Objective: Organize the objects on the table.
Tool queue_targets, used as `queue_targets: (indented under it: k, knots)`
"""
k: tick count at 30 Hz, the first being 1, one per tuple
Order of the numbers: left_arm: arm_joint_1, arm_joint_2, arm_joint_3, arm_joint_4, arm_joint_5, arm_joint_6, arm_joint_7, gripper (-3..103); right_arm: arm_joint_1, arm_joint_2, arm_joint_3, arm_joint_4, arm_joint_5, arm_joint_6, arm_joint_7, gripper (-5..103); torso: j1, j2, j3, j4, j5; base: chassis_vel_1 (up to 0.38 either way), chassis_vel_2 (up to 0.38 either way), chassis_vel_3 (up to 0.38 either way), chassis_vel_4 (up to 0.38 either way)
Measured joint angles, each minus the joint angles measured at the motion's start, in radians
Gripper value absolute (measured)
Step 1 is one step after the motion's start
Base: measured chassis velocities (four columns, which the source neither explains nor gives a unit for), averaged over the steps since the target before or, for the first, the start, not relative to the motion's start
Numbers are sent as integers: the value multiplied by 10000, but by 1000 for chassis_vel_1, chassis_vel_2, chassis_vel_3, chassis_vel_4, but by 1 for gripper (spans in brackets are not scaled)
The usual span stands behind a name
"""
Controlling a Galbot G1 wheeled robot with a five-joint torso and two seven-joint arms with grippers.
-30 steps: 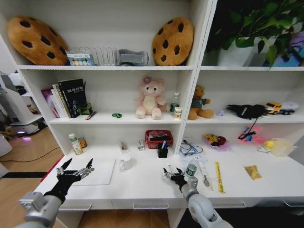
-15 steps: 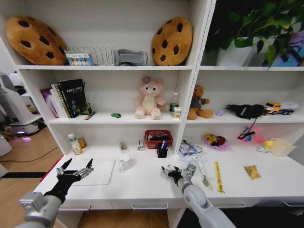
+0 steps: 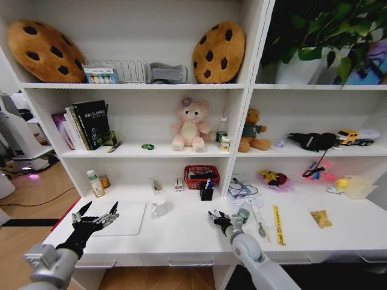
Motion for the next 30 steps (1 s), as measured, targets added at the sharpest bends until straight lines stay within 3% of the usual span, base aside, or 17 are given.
queue_targets:
  k: [4,5,7,14,19,30]
  knots:
    - [0,0,0,-1,0,0,-1,100,11,-152,9,-71,4,-7,-12,49,-1,1,-1,-1,0,0,0,0,0]
    - [0,0,0,0,0,0,0,100,50,-218,-8,-98,80,-22,98,38,-2,0,-1,-2,1,0,0,0,0]
    - [0,0,0,0,0,0,0,100,66,-272,-32,-98,128,-27,136,38,-2,0,-1,0,0,0,0,0,0]
    - [0,0,0,-1,0,0,0,100,277,-533,-258,-91,482,-116,176,13,-2,0,1,0,2,0,0,0,0]
    - [0,0,0,-1,0,0,0,100,421,-598,-333,-10,555,-78,253,12,-1,-1,2,0,4,0,0,0,0]
    - [0,0,0,0,0,0,-1,100,2090,-643,-604,-69,-382,1977,-1095,12,-1,0,2,0,0,0,0,0,0]
